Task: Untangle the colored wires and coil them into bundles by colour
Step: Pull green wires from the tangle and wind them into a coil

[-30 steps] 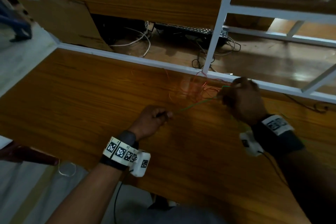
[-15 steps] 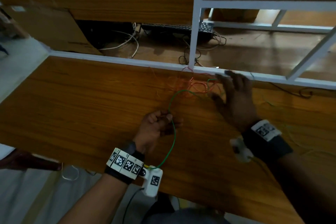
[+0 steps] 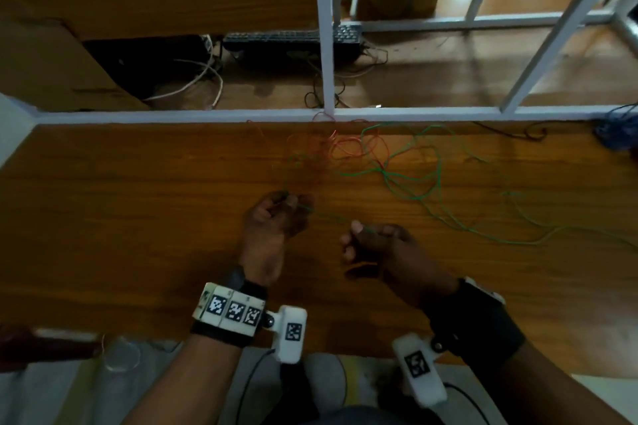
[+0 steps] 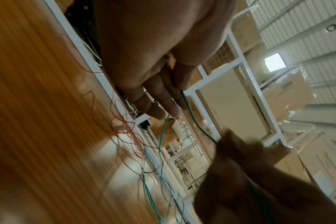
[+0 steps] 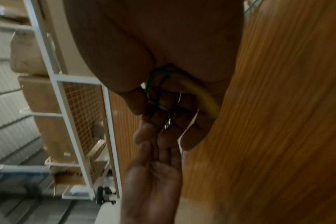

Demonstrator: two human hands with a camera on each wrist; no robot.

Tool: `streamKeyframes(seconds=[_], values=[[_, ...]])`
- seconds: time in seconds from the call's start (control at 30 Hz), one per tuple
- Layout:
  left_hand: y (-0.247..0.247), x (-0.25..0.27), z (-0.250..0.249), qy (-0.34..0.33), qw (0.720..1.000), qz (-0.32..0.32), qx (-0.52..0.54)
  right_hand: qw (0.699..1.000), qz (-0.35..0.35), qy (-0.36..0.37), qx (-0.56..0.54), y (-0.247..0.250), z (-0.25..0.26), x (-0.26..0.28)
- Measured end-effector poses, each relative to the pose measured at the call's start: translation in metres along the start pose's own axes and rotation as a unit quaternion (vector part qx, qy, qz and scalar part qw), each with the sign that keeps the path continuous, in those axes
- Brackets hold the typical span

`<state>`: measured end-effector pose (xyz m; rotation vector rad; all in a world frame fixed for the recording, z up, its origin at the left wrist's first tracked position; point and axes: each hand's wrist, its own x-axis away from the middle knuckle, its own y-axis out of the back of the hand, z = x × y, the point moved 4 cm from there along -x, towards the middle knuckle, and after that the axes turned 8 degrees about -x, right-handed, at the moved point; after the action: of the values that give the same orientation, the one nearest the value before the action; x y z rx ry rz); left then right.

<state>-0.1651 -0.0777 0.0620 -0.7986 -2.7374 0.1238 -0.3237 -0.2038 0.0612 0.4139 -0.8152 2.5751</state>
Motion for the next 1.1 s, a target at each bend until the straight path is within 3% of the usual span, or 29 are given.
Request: streamKeyframes(seconds=[0.2, 0.27, 0.33, 0.37, 0.43, 0.5, 0.53, 0.57, 0.7, 0.8, 0.87, 0.97, 1.1], values=[[0.071, -0.004, 0.02, 0.092, 0.992, 0.043, -0.073, 0.999, -0.022, 0.01, -0.044, -0.043, -0.026, 0.008], [0.095, 0.0, 0.037, 0.124, 0.983, 0.016, -0.135, 0.999, -0.009, -0.006, -0.053, -0.066, -0.039, 0.01], [0.118, 0.008, 0.041, 0.075, 0.963, -0.039, -0.255, 0.999, -0.008, -0.016, -0.051, -0.085, -0.049, 0.013], [0.123, 0.015, 0.036, 0.011, 0.953, -0.036, -0.3, 0.999, -0.004, -0.019, -0.048, -0.095, -0.053, 0.015], [0.114, 0.035, 0.013, -0.141, 0.937, 0.067, -0.312, 0.999, 0.019, -0.016, -0.046, -0.109, -0.057, 0.017], [0.094, 0.051, -0.003, -0.214, 0.897, 0.207, -0.327, 0.998, 0.044, -0.015, -0.052, -0.121, -0.053, 0.019], [0.086, 0.055, -0.007, -0.232, 0.878, 0.243, -0.341, 0.996, 0.06, -0.013, -0.066, -0.126, -0.049, 0.02], [0.081, 0.056, -0.009, -0.242, 0.871, 0.255, -0.344, 0.993, 0.077, -0.01, -0.087, -0.131, -0.044, 0.02], [0.073, 0.056, -0.014, -0.23, 0.908, 0.229, -0.264, 0.963, 0.166, -0.029, -0.21, -0.152, -0.022, 0.025], [0.058, 0.06, -0.012, -0.21, 0.926, 0.239, -0.203, 0.942, 0.188, -0.072, -0.269, -0.159, -0.016, 0.028], [0.052, 0.06, -0.015, -0.213, 0.943, 0.176, -0.183, 0.947, 0.172, -0.076, -0.262, -0.157, -0.015, 0.028], [0.043, 0.059, -0.027, -0.266, 0.932, 0.118, -0.217, 0.951, 0.165, -0.082, -0.248, -0.145, -0.012, 0.033], [0.013, 0.051, -0.039, -0.272, 0.892, 0.238, -0.27, 0.969, 0.119, -0.077, -0.2, -0.13, -0.007, 0.041]])
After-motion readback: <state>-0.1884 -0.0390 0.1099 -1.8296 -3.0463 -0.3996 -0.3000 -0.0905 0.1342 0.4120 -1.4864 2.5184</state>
